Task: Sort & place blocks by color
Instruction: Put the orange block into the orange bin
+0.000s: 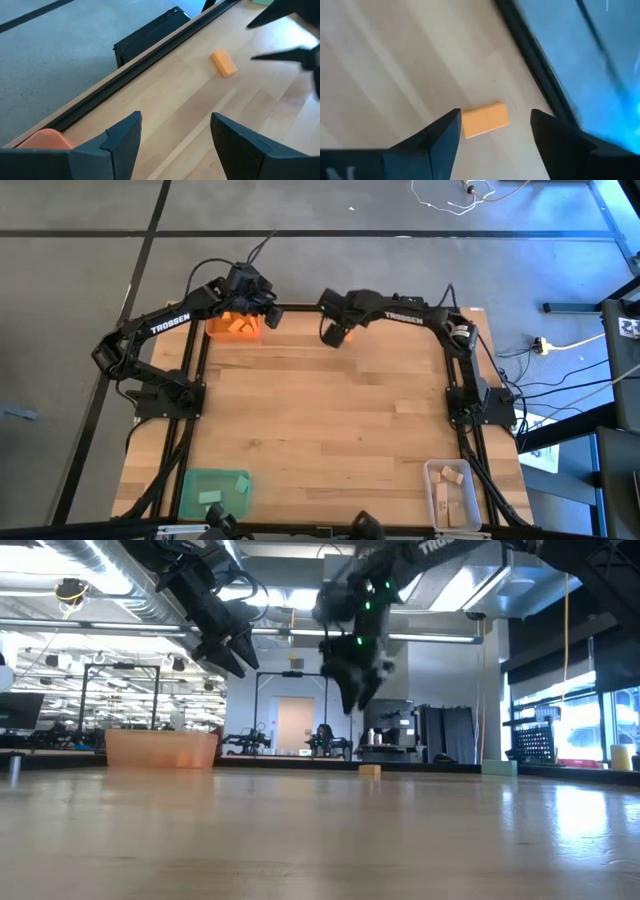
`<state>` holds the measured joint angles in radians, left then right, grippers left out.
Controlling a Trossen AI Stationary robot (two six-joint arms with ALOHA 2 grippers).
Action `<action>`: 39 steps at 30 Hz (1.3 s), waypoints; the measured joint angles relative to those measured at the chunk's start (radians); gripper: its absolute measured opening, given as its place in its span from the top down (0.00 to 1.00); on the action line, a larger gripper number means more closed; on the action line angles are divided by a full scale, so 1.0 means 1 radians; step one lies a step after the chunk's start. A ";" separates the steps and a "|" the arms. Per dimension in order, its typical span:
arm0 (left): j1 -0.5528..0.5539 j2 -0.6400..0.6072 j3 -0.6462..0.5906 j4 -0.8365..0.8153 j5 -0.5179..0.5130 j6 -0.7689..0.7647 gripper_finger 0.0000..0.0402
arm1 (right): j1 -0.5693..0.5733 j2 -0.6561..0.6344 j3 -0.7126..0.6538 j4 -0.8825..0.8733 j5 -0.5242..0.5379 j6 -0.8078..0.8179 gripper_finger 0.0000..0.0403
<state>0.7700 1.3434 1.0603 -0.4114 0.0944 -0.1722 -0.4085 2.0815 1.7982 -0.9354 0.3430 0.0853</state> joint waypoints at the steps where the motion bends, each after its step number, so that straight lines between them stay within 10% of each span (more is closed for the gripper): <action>1: 0.000 0.000 0.000 0.000 0.000 0.000 0.43 | -0.002 -0.001 0.031 -0.028 -0.004 0.081 0.40; 7: 0.000 0.000 0.000 0.000 0.000 0.000 0.43 | -0.008 -0.003 0.180 -0.067 -0.058 0.356 0.40; 21: 0.000 0.000 0.000 0.000 0.000 0.036 0.43 | -0.008 -0.004 0.228 0.009 -0.332 0.224 0.40; 39: -0.001 0.000 0.000 -0.028 0.005 0.108 0.43 | -0.001 -0.003 0.128 0.023 -0.479 0.474 0.40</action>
<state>0.7692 1.3434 1.0602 -0.4393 0.0990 -0.0646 -0.4091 2.0785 1.9258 -0.9127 -0.1364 0.5594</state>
